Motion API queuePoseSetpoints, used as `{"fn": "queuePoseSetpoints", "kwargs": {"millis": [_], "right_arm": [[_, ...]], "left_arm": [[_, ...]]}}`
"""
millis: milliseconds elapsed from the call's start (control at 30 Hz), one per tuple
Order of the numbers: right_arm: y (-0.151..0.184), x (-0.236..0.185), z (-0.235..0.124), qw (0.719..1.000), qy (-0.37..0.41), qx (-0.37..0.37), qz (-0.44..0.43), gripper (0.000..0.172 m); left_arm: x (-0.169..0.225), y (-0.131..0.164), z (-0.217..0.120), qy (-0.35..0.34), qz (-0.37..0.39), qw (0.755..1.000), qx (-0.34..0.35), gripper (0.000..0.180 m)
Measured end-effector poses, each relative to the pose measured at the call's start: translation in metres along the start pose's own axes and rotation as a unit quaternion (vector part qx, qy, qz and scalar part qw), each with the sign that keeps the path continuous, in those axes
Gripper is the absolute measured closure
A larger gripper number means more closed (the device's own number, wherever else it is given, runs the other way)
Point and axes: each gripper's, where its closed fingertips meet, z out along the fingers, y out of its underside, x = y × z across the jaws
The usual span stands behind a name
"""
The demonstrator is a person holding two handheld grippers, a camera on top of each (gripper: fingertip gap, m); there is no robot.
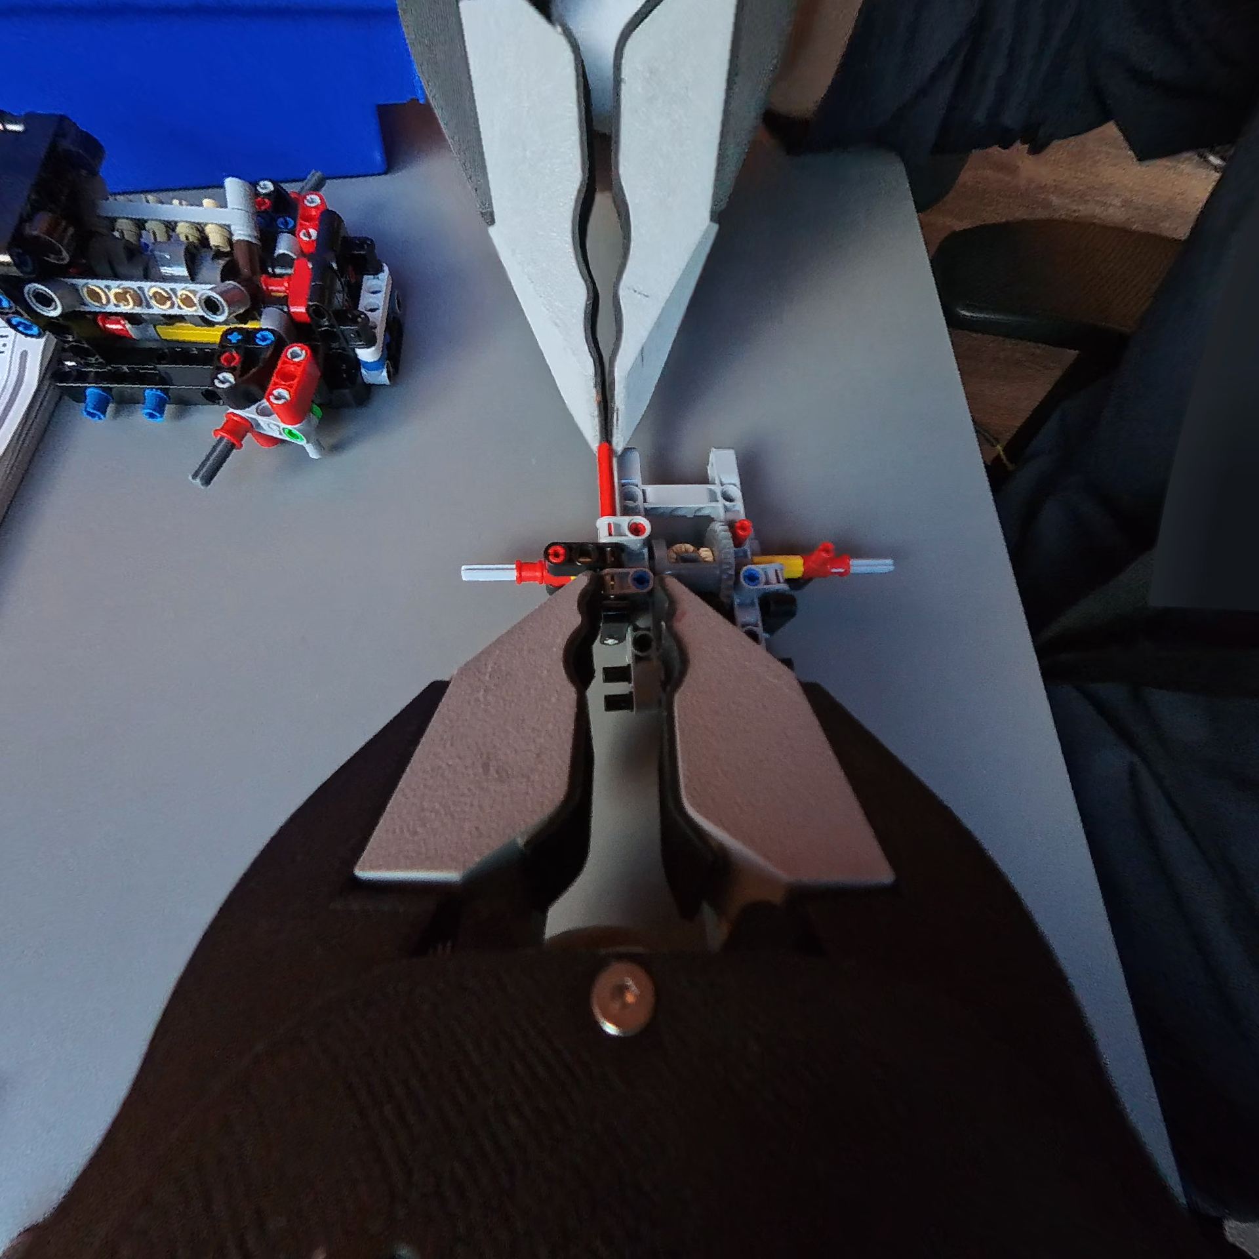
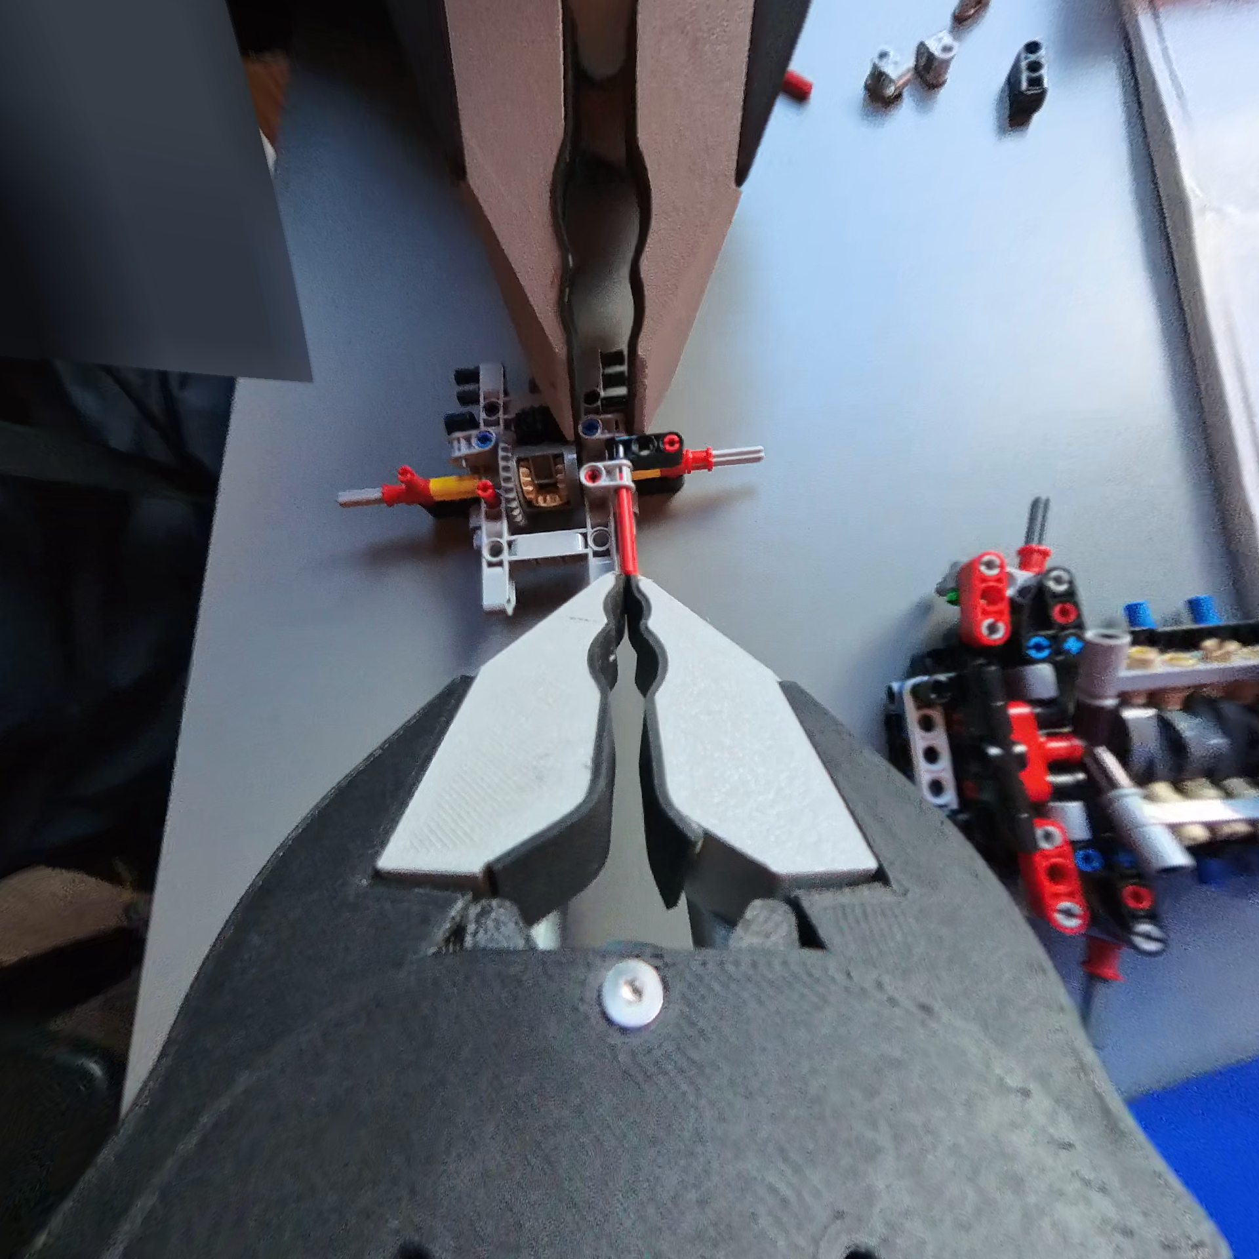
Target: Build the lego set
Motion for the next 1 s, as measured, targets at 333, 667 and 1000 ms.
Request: {"fn": "queuePoseSetpoints", "kwargs": {"millis": [333,667,1000], "right_arm": [[0.0064,0.0046,0.0032,0.983,0.035,-0.150,-0.096,0.172],[0.0043,0.0020,0.0022,0.980,0.037,-0.171,-0.098,0.172],[0.0031,-0.0001,0.0012,0.973,0.015,-0.210,-0.092,0.172]], "left_arm": [[-0.0009,-0.0014,0.0006,-0.007,-0.006,1.000,0.003,0.169],[-0.0005,-0.0012,0.0007,-0.008,-0.017,1.000,0.003,0.170],[-0.0004,-0.0014,0.0011,-0.013,-0.024,1.000,0.003,0.170]]}}
